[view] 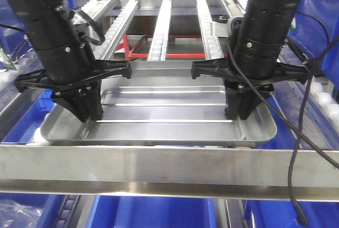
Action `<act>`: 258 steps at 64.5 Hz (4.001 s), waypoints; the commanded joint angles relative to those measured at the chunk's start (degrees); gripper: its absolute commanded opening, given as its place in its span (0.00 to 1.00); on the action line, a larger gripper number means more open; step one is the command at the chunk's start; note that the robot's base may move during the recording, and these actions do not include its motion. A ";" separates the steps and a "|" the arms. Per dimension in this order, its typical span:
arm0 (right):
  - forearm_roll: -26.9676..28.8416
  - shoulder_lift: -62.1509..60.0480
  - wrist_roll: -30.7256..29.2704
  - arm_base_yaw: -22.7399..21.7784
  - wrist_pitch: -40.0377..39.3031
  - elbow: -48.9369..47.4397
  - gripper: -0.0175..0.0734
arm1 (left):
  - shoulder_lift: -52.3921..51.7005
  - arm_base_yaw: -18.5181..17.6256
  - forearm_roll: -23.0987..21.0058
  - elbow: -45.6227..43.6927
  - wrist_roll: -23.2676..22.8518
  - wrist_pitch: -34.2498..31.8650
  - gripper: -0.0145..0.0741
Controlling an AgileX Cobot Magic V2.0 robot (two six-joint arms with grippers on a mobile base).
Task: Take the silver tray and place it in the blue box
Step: 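Close both grippers on the tray's opposite side rims, then lift the tray with both grippers and pull it toward the robot, then hold the tray level in both grippers while the base drives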
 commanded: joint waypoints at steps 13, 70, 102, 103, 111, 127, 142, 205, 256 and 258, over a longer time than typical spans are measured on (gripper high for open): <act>-1.12 -4.79 0.41 0.04 2.39 -4.27 0.25 | -5.30 0.10 1.09 -3.76 -1.19 0.82 0.05; -17.83 -35.52 29.38 19.33 5.95 19.78 0.25 | -39.08 -17.57 21.34 21.55 -34.71 9.46 0.05; -22.93 -36.49 36.13 24.08 7.30 21.81 0.25 | -39.12 -23.02 25.48 21.55 -39.06 11.28 0.05; -22.93 -36.49 36.13 24.08 7.30 21.81 0.25 | -39.12 -23.02 25.48 21.55 -39.06 11.28 0.05; -22.93 -36.49 36.13 24.08 7.39 21.81 0.25 | -39.12 -23.02 25.48 21.55 -39.06 11.28 0.05; -22.93 -36.49 36.13 24.08 7.69 21.81 0.25 | -39.12 -23.02 25.39 21.55 -39.06 11.28 0.05; -22.93 -36.49 36.13 24.08 7.69 21.81 0.25 | -39.12 -23.02 25.39 21.55 -39.06 11.28 0.05; -22.93 -36.49 36.13 24.08 7.74 21.81 0.25 | -39.12 -23.02 25.39 21.55 -39.06 11.28 0.05; -22.93 -36.49 36.13 24.08 7.81 21.81 0.25 | -39.12 -23.02 25.25 21.55 -39.06 11.28 0.05; -22.93 -36.49 36.13 24.08 7.81 21.81 0.25 | -39.12 -23.02 25.25 21.55 -39.06 11.28 0.05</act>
